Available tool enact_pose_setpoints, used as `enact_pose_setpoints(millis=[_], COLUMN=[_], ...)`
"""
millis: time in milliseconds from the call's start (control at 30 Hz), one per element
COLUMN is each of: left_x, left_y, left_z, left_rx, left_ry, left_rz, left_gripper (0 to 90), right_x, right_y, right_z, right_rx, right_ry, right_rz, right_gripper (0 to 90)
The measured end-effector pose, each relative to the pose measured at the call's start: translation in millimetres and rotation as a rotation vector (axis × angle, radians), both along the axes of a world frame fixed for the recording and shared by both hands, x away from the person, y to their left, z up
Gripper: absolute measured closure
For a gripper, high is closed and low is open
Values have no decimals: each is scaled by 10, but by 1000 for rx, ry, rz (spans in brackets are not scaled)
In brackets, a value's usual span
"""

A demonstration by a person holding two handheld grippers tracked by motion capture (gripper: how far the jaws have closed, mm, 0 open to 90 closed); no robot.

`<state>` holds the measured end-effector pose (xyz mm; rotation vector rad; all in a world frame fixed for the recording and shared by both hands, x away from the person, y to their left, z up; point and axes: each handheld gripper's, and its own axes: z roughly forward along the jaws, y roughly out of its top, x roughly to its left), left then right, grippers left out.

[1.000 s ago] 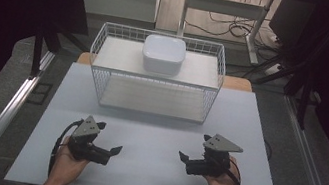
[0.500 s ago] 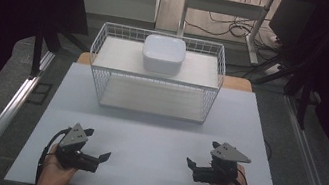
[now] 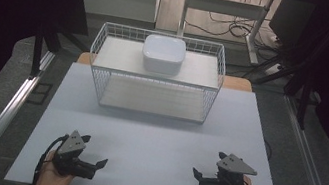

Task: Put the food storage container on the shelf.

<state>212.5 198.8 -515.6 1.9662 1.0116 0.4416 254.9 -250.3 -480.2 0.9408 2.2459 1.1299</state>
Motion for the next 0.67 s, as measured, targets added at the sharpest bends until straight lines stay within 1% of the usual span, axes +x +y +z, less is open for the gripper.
enact_pose_setpoints(millis=[33, 100, 133, 167, 200, 233, 267, 300, 333, 367, 467, 500, 567, 600, 667], left_x=[0, -5, -6, -6, -3, -3, 4, 4, 9, 15, 33, 39, 40, 40, 40], left_y=[0, 1, 6, 6, 21, 21, 43, 43, 54, 66, 90, 97, 98, 93, 90], left_z=[0, -31, -57, -57, -81, -81, -101, -101, -109, -117, -144, -149, -148, -144, -145], left_rx=[0, 2, 2, 2, 2, 2, -1, -1, -3, -6, -2, -8, -10, -7, -6], left_ry=[0, 14, 26, 26, 37, 37, 51, 51, 59, 69, 97, 105, 104, 103, 103], left_rz=[0, 0, 4, 4, 8, 8, 16, 16, 22, 28, 47, 50, 49, 50, 50], left_gripper=[15, 15, 14, 14, 14, 14, 13, 13, 13, 13, 13, 13, 13, 13, 13], right_x=[0, -20, -37, -37, -49, -52, -56, -56, -58, -58, -56, -56, -58, -60, -60], right_y=[0, -28, -57, -57, -83, -99, -113, -113, -142, -142, -165, -167, -162, -152, -149], right_z=[0, -31, -68, -68, -105, -122, -137, -137, -166, -166, -202, -219, -226, -234, -237], right_rx=[0, -1, 0, 0, 1, 1, 4, 4, 3, 3, -9, -24, -30, -46, -50], right_ry=[0, 14, 33, 33, 53, 59, 67, 67, 87, 87, 120, 131, 134, 135, 135], right_rz=[0, -5, -11, -11, -21, -23, -27, -27, -35, -35, -50, -52, -54, -54, -54], right_gripper=[0, 0, 0, 0, 0, 0, 0, 0, 0, 0, 0, 0, 0, 0, 0])
